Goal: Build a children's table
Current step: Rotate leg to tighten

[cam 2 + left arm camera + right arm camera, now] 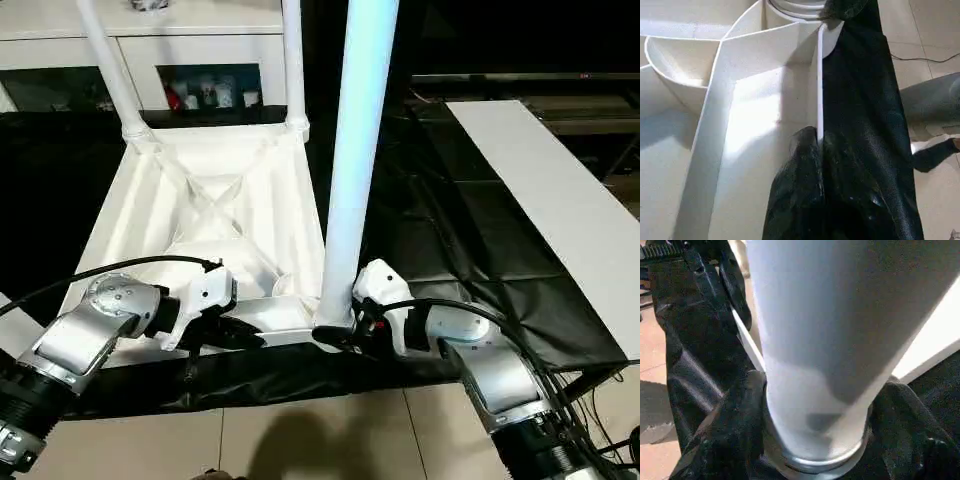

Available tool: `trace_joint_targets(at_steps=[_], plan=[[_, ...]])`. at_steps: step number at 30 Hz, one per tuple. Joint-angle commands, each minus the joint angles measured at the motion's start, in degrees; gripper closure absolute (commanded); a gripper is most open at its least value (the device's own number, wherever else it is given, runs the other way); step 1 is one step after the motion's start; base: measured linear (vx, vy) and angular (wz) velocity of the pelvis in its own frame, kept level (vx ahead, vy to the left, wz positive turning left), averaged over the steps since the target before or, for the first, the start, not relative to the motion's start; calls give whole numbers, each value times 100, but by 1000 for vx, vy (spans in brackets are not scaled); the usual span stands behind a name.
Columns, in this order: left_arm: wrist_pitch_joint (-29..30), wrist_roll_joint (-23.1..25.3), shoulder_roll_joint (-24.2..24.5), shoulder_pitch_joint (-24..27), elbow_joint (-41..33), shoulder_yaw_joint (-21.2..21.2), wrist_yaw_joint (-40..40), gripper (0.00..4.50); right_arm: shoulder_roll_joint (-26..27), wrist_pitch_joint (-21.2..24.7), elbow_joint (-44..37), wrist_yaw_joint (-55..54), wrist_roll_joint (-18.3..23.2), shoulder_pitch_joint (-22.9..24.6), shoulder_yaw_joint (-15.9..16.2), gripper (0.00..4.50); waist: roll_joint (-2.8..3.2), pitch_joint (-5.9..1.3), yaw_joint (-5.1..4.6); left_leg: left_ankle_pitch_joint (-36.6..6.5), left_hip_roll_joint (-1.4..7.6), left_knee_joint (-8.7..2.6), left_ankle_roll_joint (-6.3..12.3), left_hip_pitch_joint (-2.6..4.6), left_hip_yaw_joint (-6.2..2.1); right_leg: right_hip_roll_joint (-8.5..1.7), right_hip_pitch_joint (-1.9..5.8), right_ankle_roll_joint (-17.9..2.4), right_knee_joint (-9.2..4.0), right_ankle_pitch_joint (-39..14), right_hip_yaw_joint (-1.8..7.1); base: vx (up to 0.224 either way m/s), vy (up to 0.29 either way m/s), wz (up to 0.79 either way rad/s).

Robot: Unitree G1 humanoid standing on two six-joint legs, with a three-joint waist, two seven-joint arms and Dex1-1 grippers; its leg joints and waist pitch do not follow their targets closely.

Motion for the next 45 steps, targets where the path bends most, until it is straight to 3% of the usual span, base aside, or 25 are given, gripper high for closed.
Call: trace_joint_targets(at_steps=[1, 5, 9, 10, 12, 13, 16, 18, 19, 20, 23, 24, 28, 30, 31, 33, 36, 38, 40, 45], plan=[[29, 33, 18, -11, -55, -146, -110, 450, 73, 28, 225, -302, -123, -80, -115, 177, -31, -302, -15, -1330, 334, -430, 165, 146, -159, -308, 164, -1418, -402, -673, 216, 0, 0, 0], [60, 178, -82, -27, 103, -111, 243, 450, 425, 125, 467, -978, -192, -158, -285, 178, -39, -282, -52, -1550, 328, -459, 47, 142, -173, -311, 155, -1343, -429, -1056, 216, 0, 0, 0], [81, 419, -710, -217, 693, 127, 1521, 450, 1405, 425, 905, -2660, -361, -348, -619, 178, -43, -262, -156, -1957, 294, -485, -246, 169, -193, -302, 93, -1203, -481, -1726, 210, 0, 0, 0], [148, 544, -1065, -377, 1008, 162, 2119, 450, 1984, 619, 1143, -3557, -442, -478, -756, 178, -48, -258, -204, -2055, 288, -491, -305, 154, -201, -318, 69, -1133, -493, -1944, 222, 0, 0, 0], [179, 616, -1232, -466, 1167, 186, 2447, 450, 2226, 677, 1268, -3982, -515, -543, -809, 178, -45, -258, -206, -2186, 296, -500, -409, 200, -227, -325, 38, -994, -545, -2217, 221, 0, 0, 0], [224, 654, -1414, -586, 1334, 240, 2775, 450, 2434, 720, 1427, -4307, -541, -631, -846, 178, -50, -257, -210, -2181, 299, -515, -417, 182, -230, -322, 61, -937, -551, -2163, 222, 0, 0, 0], [248, 697, -1915, -961, 1852, 453, 3648, 450, 2923, 714, 1883, -4939, -562, -934, -917, 178, -27, -258, -200, -2275, 276, -502, -396, 212, -216, -319, 16, -877, -583, -2200, 235, 0, 0, 0], [120, 752, -2081, -1156, 2115, 519, 3965, 450, 3087, 555, 2067, -4882, -473, -1115, -957, 178, -42, -267, -180, -2331, 269, -484, -398, 259, -208, -314, -6, -854, -609, -2217, 234, 0, 0, 0], [68, 785, -2103, -1198, 2178, 520, 4009, 450, 3129, 508, 2100, -4836, -440, -1158, -984, 178, -43, -265, -159, -2291, 276, -490, -354, 245, -203, -314, 5, -836, -612, -2119, 244, 0, 0, 0], [21, 804, -2117, -1230, 2236, 522, 3978, 450, 3132, 342, 1986, -4601, -397, -1163, -977, 123, -36, -267, -144, -2185, 281, -501, -305, 207, -207, -317, 30, -823, -600, -1957, 244, 0, 0, 0], [-126, 804, -2067, -1209, 2225, 461, 3658, 450, 2986, 139, 1645, -4276, -477, -1093, -852, 109, -56, -289, -125, -1888, 285, -498, -179, 152, -192, -305, 80, -862, -549, -1471, 239, 0, 0, 0], [-120, 821, -1986, -1157, 2144, 420, 3546, 450, 2840, 140, 1446, -4165, -474, -1026, -832, 102, -23, -294, -135, -1793, 282, -503, -123, 118, -205, -315, 116, -891, -519, -1387, 230, 0, 0, 0], [-200, 818, -1787, -1064, 2014, 351, 3218, 450, 2356, 170, 1059, -3713, -502, -892, -735, 64, -51, -309, -190, -1581, 277, -502, -39, 38, -231, -315, 185, -895, -503, -1338, 188, 0, 0, 0], [-161, 813, -1712, -1022, 1944, 334, 3093, 450, 2144, 145, 933, -3520, -547, -837, -681, 42, -51, -310, -155, -1580, 292, -468, 1, 106, -202, -307, 138, -941, -520, -1248, 208, 0, 0, 0], [-253, 790, -1496, -900, 1734, 256, 2692, 450, 1523, 113, 577, -2803, -547, -649, -579, 42, -54, -317, -141, -1513, 293, -456, 55, 100, -195, -313, 149, -1031, -508, -1109, 215, 0, 0, 0], [-260, 772, -1370, -831, 1615, 214, 2467, 450, 1283, 98, 418, -2462, -529, -558, -569, 42, -50, -328, -115, -1271, 300, -430, 160, 84, -180, -300, 166, -1133, -462, -678, 217, 0, 0, 0], [-687, 535, -645, -402, 1006, -127, 1031, 450, 306, -87, -181, -1044, -323, -136, -424, 42, -34, -352, -83, -989, 313, -391, 379, 69, -174, -305, 207, -1287, -393, -76, 213, 0, 0, 0], [-717, 481, -441, -295, 861, -210, 687, 450, 62, -86, -319, -783, -223, -49, -366, 42, -28, -339, -79, -873, 323, -384, 538, 87, -160, -298, 188, -1468, -360, 266, 201, 0, 0, 0], [-641, 323, -292, -193, 679, -212, 349, 450, -43, -47, -347, -674, -135, -24, -369, 42, -24, -321, -84, -1023, 322, -394, 527, 103, -151, -302, 175, -1548, -379, -6, 194, 0, 0, 0], [-366, 98, -88, -35, 280, -240, -72, 450, -10, -12, -277, -453, -41, -51, -246, 42, -7, -266, -61, -1657, 359, -473, 164, 160, -161, -303, 121, -1452, -451, -1064, 214, 0, 0, 0]])
